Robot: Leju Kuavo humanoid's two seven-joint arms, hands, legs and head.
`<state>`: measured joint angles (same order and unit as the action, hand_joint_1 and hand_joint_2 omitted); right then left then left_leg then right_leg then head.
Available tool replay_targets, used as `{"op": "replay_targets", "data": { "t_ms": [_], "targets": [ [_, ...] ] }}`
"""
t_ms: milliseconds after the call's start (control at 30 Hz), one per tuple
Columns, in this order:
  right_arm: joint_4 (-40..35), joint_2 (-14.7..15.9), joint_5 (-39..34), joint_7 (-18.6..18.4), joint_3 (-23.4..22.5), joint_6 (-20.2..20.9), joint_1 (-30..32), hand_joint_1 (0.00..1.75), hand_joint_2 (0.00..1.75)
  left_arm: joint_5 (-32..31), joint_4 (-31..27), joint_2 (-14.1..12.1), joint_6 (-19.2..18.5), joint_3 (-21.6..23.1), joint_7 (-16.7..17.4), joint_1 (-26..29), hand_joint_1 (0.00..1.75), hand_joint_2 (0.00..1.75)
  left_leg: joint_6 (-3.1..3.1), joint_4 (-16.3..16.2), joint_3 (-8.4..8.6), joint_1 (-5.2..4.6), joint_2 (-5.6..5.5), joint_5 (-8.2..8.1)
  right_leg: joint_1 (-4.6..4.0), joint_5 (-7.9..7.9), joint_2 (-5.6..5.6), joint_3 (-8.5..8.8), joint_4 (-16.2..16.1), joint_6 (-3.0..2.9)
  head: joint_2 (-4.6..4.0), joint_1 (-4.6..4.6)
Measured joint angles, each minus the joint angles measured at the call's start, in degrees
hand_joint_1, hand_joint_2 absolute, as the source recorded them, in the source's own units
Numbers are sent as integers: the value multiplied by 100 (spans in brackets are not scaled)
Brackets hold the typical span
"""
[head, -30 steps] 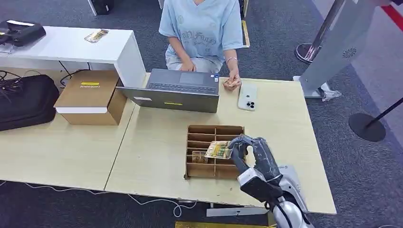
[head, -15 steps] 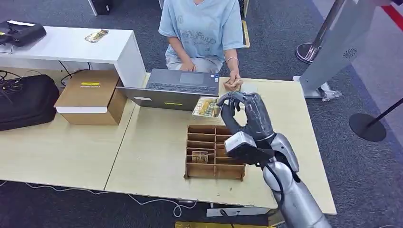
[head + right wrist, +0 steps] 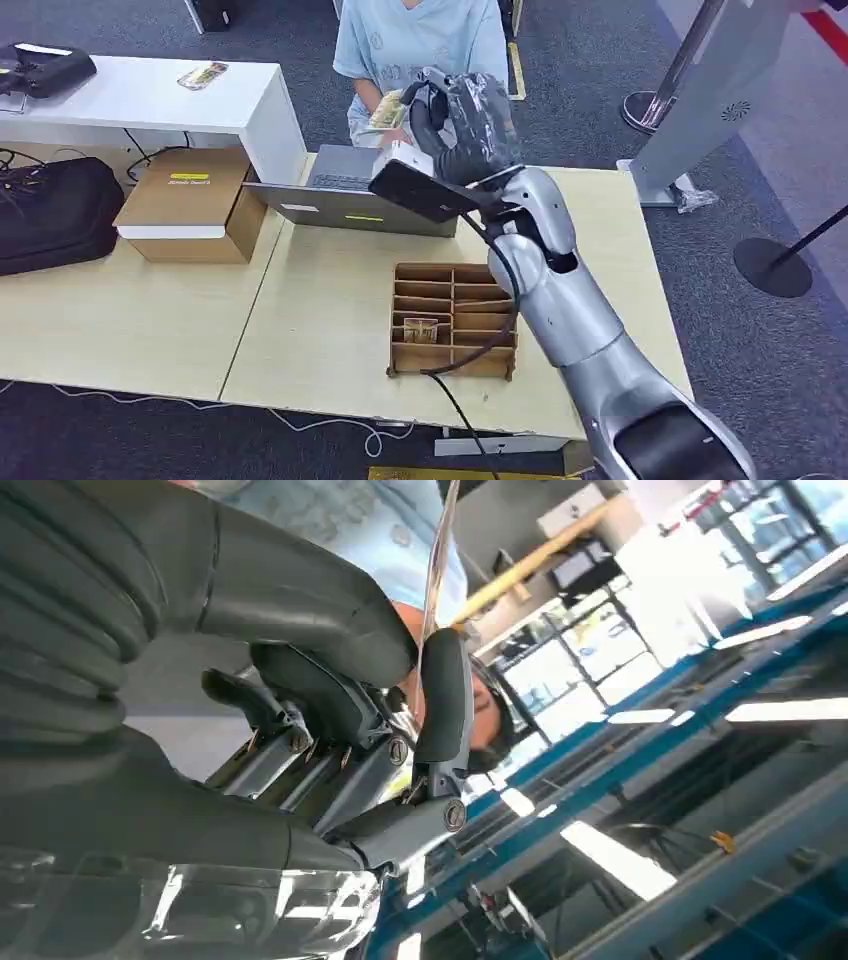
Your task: Pass the card to the sensor for recognition and then transmit it.
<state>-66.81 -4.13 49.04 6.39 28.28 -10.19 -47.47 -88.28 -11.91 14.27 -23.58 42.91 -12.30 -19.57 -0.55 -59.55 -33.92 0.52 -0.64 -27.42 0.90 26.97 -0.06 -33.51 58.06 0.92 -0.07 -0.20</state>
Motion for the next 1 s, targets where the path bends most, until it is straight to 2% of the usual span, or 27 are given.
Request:
{"op": "replay_targets", "data": {
  "t_ms": [300, 467, 767, 1000],
  "targets": [
    [2064, -510, 94, -597, 2, 31, -1282, 175, 175, 7, 0, -2, -48, 90, -64, -48, 0, 0, -6, -1, 0, 1, -2, 4, 0, -1, -1, -1, 1, 0, -2, 0],
    [3093, -672, 147, -1199, -66, 173, -1767, 175, 175, 24, 0, 0, -96, 103, -72, -57, 0, 0, -6, -1, 0, 1, -3, 4, 0, -1, -3, -1, 1, 0, 0, 0],
    [4166, -709, 180, -1924, -321, 328, -2180, 175, 175, 50, 0, 35, -160, 105, 13, -55, 0, 0, -6, -3, 0, 1, -3, 4, 0, -1, -2, -2, -1, 0, 0, 2],
    [4504, -700, 180, -2072, -551, 195, -2214, 175, 175, 116, 0, 46, -160, 105, 30, -55, 0, 0, -6, -3, 0, 1, -2, 4, -1, -1, 0, -4, -1, 0, 0, -2]
  ]
}}
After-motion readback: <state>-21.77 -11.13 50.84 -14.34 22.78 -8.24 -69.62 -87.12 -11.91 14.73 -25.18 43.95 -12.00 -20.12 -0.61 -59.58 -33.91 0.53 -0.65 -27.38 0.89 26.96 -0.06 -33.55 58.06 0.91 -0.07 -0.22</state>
